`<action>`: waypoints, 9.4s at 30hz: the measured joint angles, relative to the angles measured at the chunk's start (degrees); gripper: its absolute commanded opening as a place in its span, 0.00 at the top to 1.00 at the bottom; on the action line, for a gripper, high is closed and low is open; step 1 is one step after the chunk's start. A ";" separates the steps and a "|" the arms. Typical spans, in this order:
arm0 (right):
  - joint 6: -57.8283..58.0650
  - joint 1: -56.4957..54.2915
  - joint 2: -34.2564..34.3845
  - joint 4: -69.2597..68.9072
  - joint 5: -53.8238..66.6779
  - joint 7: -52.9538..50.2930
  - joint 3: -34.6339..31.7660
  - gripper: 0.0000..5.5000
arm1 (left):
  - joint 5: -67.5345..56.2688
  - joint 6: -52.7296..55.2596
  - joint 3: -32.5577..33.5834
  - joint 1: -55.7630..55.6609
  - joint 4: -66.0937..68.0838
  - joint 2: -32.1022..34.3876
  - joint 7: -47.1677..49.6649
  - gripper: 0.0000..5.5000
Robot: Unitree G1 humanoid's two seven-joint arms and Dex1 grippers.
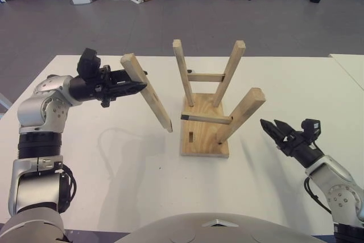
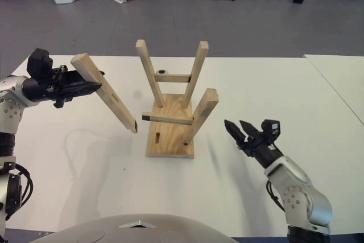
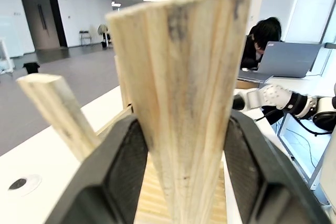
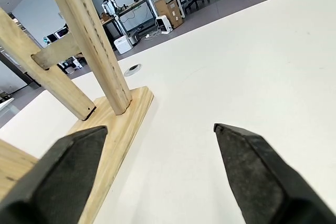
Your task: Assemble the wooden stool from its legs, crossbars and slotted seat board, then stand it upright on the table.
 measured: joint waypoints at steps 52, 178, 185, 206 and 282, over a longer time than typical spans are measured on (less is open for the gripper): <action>-6.52 -5.54 4.48 10.50 -14.92 5.05 14.42 0.31 | 9.26 -20.18 -18.06 5.24 -5.54 -9.22 1.30 0.63; 15.65 -50.80 0.71 -22.40 9.67 -24.01 -12.07 0.31 | -32.66 12.21 3.16 -15.40 -23.63 -16.48 59.29 0.19; 9.61 -25.56 0.99 -21.26 0.78 -20.45 0.47 0.31 | -15.07 11.85 -16.50 6.68 -33.42 -14.16 59.09 0.19; 11.28 -20.33 5.71 -15.13 6.85 -16.89 3.31 0.31 | -8.53 12.28 -10.74 9.64 -32.82 -13.86 47.18 0.19; -3.69 -5.36 -9.68 2.90 -16.99 -4.44 12.21 0.31 | 26.88 -19.28 -9.76 18.82 13.15 -13.31 33.86 0.19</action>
